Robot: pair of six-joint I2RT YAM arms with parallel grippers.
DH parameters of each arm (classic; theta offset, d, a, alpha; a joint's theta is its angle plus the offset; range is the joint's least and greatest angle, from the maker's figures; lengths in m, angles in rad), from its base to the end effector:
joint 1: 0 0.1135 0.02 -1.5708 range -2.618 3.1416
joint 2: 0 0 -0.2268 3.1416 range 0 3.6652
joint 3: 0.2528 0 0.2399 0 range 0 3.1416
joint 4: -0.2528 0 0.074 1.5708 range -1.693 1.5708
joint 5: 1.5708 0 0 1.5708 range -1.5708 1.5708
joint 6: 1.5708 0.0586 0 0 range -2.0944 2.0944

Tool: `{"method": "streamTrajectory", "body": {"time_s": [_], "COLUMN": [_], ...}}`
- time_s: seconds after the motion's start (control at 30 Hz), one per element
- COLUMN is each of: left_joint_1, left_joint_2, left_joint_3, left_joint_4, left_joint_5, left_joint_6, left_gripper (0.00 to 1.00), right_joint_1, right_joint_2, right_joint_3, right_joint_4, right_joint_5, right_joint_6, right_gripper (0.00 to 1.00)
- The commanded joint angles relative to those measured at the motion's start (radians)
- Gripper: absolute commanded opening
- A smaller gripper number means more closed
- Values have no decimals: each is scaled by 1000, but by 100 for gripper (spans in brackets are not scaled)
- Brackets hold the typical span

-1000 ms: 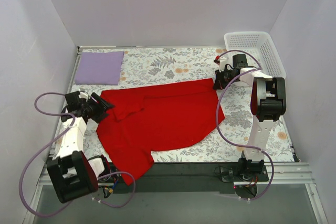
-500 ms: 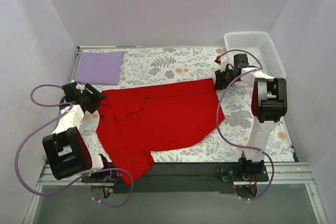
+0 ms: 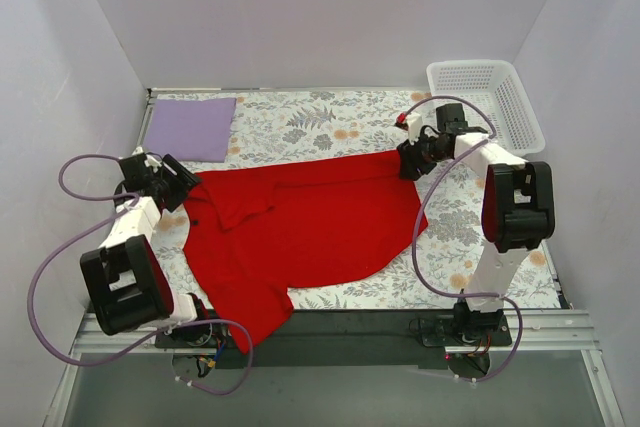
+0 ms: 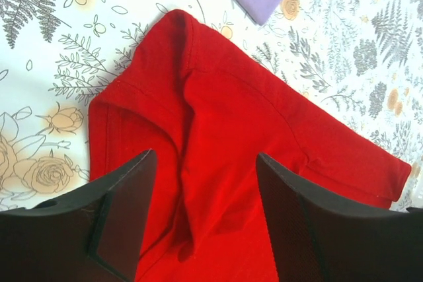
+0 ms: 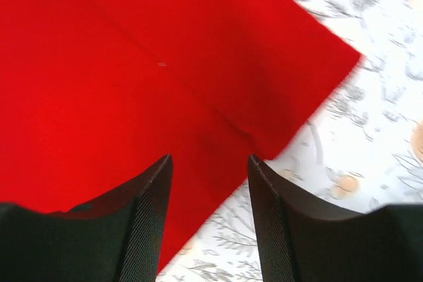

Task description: Fold and stack the t-shirts

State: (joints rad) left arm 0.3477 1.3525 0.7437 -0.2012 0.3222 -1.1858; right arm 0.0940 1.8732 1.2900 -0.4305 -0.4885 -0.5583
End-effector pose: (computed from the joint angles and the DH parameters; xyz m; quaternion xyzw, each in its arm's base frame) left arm 0.2744 0.0797 0.1574 -0.5930 0.7014 -0.2852 0.2742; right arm 0.3767 0.0631 0.1454 -0.3619 0.8624 0.1649 0.3131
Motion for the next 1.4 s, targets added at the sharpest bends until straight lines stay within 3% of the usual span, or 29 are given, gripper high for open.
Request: {"method": "streamTrajectory", "body": {"time_s": [0.0,0.23,0.4,0.87,1.37], "left_joint_1": [4,4,5,-26,-26], "left_joint_2": [45,73,111,382,441], "left_joint_3": [48,29,43,270,309], "left_joint_4": [32,74,98,45,14], "left_joint_5": [14,-5,-38,-14,5], "left_joint_6": [18,58,92,112,104], "left_gripper": [59,54,53,38,30], "right_joint_1": [32,56,73,70,70], "right_joint_2": [-78,-150,-195,-163,-158], "right_joint_3": [-34,-60,-103,-115,-112], "right_joint_4": [-50,-115,-126,-123,-125], "right_joint_5": [-73,-293,-363,-337,-328], "right_joint_6": [-100,-210,-258,-250,-247], "right_gripper": [56,56,57,57,57]}}
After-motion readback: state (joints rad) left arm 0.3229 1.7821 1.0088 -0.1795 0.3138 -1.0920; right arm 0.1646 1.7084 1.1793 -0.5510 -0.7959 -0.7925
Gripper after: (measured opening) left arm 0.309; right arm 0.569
